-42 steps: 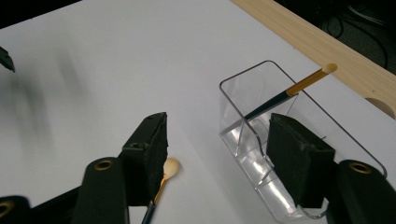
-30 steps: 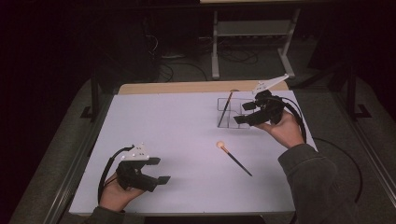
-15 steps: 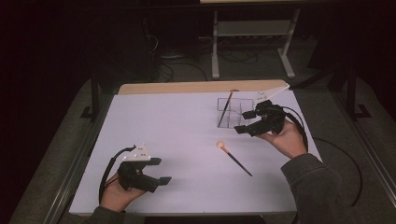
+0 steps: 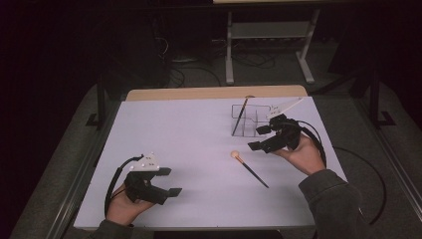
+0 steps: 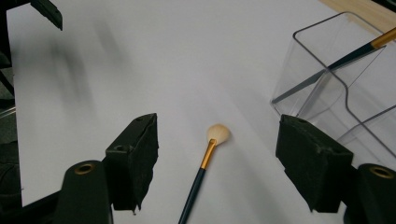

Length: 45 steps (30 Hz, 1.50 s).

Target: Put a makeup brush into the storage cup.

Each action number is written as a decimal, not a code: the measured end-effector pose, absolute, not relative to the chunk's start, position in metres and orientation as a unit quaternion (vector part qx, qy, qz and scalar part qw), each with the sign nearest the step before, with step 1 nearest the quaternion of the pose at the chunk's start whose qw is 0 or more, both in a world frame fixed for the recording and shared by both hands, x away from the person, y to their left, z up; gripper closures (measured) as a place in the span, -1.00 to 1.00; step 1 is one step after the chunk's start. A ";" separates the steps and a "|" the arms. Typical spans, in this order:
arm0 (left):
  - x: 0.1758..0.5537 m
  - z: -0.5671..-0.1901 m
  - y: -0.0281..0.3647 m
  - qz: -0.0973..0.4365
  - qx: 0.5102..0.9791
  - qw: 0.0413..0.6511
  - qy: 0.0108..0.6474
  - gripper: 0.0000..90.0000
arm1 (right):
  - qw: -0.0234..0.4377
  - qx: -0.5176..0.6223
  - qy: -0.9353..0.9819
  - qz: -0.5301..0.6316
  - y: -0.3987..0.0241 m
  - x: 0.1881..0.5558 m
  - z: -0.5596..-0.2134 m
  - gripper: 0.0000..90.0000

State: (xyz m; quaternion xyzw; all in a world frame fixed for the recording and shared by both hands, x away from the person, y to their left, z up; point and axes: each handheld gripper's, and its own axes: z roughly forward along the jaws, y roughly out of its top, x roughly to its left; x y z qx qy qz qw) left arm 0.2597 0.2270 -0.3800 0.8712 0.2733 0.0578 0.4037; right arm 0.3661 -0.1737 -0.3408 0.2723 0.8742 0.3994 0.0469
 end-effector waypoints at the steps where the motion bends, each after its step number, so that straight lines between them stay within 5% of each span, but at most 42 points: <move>1: 0.260 -0.380 0.227 0.057 0.870 0.405 0.274 -0.50 | 0.045 0.271 0.875 0.399 -0.174 0.366 -0.342 -0.38; 45: 0.257 -0.380 0.228 0.055 0.869 0.407 0.276 -0.51 | 0.022 0.280 0.898 0.340 -0.153 0.361 -0.383 -0.13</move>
